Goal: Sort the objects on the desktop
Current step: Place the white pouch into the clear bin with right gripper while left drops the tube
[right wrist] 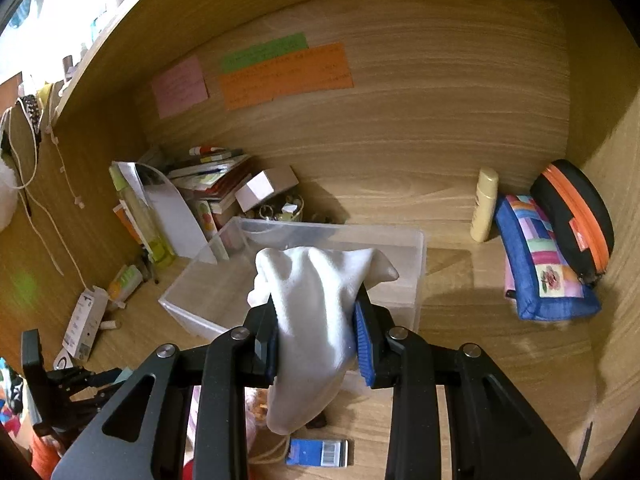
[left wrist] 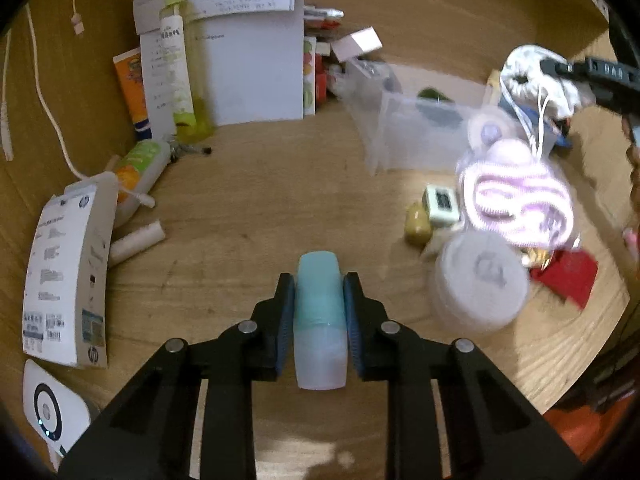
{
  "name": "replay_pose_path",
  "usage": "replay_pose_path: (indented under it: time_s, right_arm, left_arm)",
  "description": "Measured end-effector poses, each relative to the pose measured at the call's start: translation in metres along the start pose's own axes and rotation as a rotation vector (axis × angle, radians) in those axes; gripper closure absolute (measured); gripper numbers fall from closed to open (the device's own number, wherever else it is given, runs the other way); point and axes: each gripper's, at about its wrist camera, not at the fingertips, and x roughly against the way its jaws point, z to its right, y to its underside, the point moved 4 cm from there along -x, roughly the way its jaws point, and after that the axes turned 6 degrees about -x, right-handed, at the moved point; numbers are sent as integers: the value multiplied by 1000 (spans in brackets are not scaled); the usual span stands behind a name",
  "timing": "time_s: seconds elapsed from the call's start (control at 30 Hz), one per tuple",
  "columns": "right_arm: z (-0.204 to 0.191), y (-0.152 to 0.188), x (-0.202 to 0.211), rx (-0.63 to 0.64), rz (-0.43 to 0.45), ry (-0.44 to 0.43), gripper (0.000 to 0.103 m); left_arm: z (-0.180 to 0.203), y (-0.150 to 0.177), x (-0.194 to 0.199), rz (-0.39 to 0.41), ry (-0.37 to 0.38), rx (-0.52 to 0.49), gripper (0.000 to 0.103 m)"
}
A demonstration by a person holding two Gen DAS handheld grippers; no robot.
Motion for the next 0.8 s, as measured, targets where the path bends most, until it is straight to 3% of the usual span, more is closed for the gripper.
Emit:
replay_pose_path:
  time_s: [0.37,0.8]
  right_arm:
    - [3,-13,-20,25,20,37,76]
    - [35,-6,-61,-2,-4,96,76]
  left_arm:
    - [13,-78,8,131,26,2,79]
    - [43,-155,-36,117,107,-18,79]
